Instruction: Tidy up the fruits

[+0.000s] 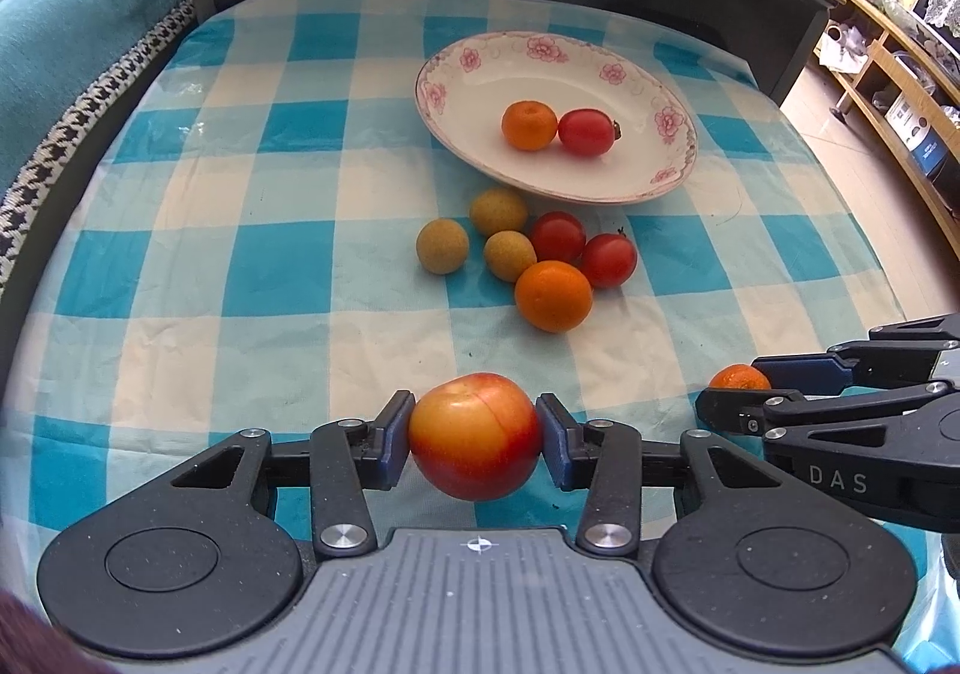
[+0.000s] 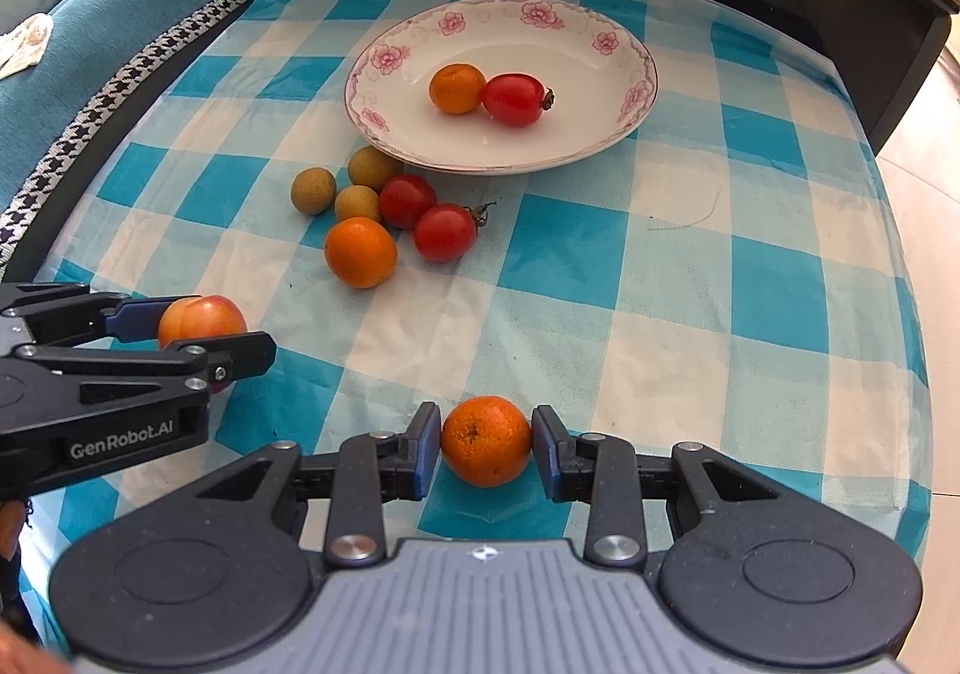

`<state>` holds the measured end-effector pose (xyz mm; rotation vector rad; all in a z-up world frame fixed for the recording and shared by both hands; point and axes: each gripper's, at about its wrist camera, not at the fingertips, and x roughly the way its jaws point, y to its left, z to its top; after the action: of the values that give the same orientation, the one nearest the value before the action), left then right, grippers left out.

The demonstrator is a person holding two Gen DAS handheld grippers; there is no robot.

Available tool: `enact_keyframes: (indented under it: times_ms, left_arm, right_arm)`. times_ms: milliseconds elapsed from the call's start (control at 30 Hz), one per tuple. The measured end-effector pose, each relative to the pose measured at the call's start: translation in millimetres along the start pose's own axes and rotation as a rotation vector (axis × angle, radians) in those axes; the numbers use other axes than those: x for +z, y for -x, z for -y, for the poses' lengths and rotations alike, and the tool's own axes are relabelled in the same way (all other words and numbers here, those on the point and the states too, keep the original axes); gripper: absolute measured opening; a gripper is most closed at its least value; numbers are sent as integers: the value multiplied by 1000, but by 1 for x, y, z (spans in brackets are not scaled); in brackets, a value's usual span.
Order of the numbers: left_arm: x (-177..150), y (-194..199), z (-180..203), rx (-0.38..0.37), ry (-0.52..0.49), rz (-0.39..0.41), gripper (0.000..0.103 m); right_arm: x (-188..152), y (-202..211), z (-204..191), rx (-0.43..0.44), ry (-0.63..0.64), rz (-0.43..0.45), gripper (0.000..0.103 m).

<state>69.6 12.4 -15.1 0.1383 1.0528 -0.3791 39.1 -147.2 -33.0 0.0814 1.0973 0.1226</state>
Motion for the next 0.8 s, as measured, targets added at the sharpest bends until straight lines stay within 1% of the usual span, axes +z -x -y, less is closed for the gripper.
enact_keyframes:
  times_ms: [333,533,800]
  left_arm:
    - [11,3,3,-19,5,20,52]
    - [22,8,7,-32,0,48,52]
    - [36,4,13,-41,-9,59,52]
  right_arm:
    - [7,6,3,11,-9,30,35]
    - [13,11,5,18,-18,48,35]
    - [25,14,7,22,-27,68,35]
